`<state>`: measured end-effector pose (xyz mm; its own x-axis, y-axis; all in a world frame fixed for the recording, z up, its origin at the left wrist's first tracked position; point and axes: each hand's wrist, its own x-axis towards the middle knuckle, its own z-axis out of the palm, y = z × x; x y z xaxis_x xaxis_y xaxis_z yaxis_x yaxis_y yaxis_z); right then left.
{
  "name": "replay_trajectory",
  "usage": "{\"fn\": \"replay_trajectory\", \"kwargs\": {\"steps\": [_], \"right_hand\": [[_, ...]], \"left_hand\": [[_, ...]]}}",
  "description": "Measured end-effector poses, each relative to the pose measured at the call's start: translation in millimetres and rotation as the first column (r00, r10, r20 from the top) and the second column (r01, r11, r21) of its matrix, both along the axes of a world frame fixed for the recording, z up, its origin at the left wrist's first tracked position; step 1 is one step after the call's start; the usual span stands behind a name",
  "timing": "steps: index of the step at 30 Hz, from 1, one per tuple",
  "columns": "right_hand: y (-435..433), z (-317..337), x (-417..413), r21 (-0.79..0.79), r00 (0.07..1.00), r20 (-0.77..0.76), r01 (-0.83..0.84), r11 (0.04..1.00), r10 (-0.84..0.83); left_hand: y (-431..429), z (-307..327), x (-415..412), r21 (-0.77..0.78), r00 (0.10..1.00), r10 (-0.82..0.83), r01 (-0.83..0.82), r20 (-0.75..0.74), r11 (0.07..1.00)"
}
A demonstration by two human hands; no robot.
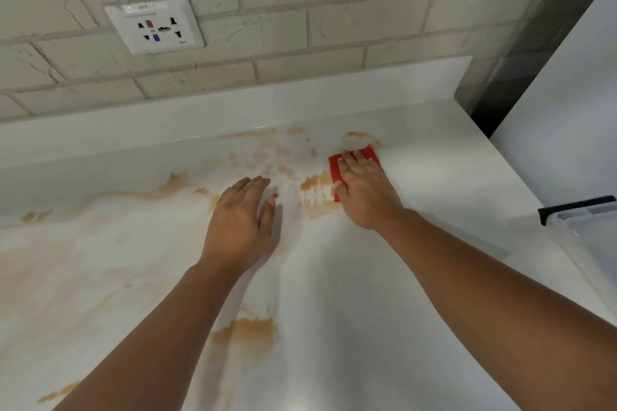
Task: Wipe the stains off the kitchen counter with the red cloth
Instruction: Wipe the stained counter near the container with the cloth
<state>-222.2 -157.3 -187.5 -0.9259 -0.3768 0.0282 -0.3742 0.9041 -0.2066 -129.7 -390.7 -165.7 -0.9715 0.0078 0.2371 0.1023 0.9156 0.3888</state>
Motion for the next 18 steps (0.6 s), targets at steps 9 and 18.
{"fn": "replay_trajectory", "kwargs": {"steps": [9,18], "right_hand": [[3,-5,57,-0.026,0.975,-0.023,-0.221,0.975,0.22],[-16,2,17,0.103,0.999,0.002,-0.037,0.994,0.037]], "left_hand": [[-8,-4,16,-0.078,0.999,-0.042,0.042,0.001,0.996],[-34,-9,39,-0.136,1.0,-0.018,0.014,-0.026,0.991]]}}
